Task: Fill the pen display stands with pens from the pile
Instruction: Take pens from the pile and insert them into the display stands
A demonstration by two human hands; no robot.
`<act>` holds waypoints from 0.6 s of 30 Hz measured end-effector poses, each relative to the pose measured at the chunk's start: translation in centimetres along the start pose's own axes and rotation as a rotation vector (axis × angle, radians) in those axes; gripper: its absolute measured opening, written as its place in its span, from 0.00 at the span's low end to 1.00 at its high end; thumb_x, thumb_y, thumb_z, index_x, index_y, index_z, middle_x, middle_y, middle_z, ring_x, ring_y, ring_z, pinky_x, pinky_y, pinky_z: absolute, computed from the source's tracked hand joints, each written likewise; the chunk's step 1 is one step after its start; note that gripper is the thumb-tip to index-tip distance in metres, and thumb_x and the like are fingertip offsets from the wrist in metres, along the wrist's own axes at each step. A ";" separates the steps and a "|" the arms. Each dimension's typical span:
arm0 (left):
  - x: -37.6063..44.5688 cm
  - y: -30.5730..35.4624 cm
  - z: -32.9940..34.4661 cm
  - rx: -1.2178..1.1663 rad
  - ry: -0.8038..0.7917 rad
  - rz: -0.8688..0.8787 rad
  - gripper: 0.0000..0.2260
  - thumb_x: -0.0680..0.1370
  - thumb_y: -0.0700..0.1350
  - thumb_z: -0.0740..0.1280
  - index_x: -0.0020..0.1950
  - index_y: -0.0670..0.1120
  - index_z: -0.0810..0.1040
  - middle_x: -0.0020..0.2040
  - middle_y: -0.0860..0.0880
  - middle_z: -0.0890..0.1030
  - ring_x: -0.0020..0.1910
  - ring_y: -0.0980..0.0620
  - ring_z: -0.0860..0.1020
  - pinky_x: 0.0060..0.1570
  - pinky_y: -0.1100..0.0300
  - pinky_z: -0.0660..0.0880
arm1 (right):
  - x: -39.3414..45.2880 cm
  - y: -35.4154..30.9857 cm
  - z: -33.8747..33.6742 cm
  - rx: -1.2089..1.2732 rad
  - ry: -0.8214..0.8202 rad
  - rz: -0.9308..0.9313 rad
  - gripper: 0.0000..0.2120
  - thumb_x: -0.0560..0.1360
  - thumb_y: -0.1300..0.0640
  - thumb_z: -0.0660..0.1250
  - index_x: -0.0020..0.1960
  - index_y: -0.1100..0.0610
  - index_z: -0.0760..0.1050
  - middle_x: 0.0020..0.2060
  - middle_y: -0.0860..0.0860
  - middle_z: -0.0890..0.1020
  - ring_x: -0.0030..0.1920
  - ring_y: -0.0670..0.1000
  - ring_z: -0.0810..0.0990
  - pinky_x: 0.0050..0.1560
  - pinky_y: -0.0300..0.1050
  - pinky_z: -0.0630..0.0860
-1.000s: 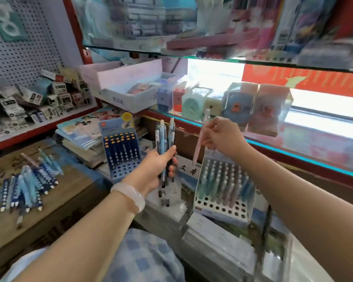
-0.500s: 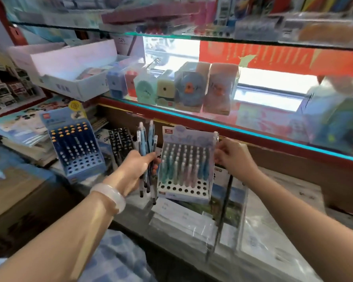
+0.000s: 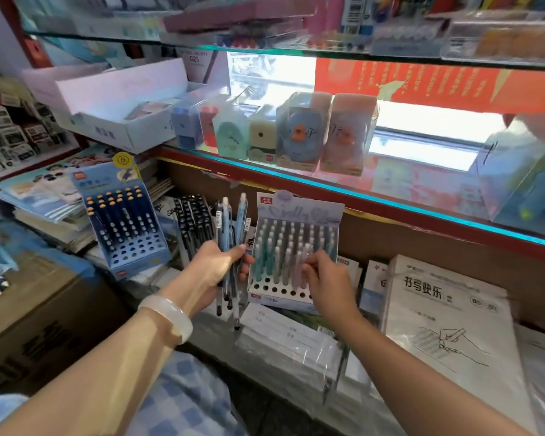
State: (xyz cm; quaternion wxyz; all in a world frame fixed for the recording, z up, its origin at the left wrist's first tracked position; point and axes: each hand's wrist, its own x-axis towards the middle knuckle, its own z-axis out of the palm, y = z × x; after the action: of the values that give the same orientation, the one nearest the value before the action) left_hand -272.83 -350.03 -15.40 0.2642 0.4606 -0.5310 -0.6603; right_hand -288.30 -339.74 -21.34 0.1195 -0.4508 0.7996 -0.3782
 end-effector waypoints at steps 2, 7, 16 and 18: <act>0.0 -0.3 -0.2 0.000 -0.017 -0.002 0.04 0.79 0.37 0.61 0.47 0.38 0.74 0.31 0.46 0.79 0.23 0.55 0.75 0.23 0.65 0.72 | -0.1 -0.3 0.2 -0.012 0.017 -0.002 0.07 0.80 0.58 0.59 0.52 0.60 0.74 0.43 0.53 0.80 0.41 0.49 0.77 0.43 0.45 0.76; 0.0 -0.6 -0.5 0.013 -0.030 -0.003 0.04 0.79 0.37 0.61 0.49 0.38 0.74 0.33 0.45 0.79 0.25 0.55 0.75 0.24 0.64 0.73 | -0.3 -0.4 0.7 -0.092 -0.001 -0.025 0.08 0.81 0.57 0.58 0.53 0.60 0.72 0.44 0.54 0.80 0.40 0.51 0.77 0.39 0.43 0.72; -0.7 -0.3 -0.8 0.001 -0.063 0.006 0.05 0.79 0.37 0.61 0.51 0.37 0.75 0.35 0.43 0.80 0.26 0.54 0.76 0.28 0.64 0.75 | 0.0 1.1 3.1 -0.295 -0.091 0.071 0.11 0.80 0.63 0.55 0.59 0.57 0.72 0.48 0.57 0.81 0.46 0.55 0.79 0.38 0.42 0.69; -0.8 -0.3 -1.1 0.002 -0.068 0.002 0.04 0.79 0.37 0.62 0.50 0.37 0.75 0.35 0.44 0.80 0.27 0.54 0.76 0.28 0.63 0.75 | 0.2 1.1 2.9 -0.300 -0.130 0.072 0.09 0.80 0.59 0.56 0.54 0.58 0.73 0.45 0.57 0.81 0.45 0.57 0.80 0.39 0.44 0.70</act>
State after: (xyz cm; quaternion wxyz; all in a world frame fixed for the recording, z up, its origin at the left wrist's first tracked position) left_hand -271.51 -349.78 -15.47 0.2460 0.4376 -0.5408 -0.6749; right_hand -287.55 -340.98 -24.10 0.1158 -0.4580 0.8534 -0.2204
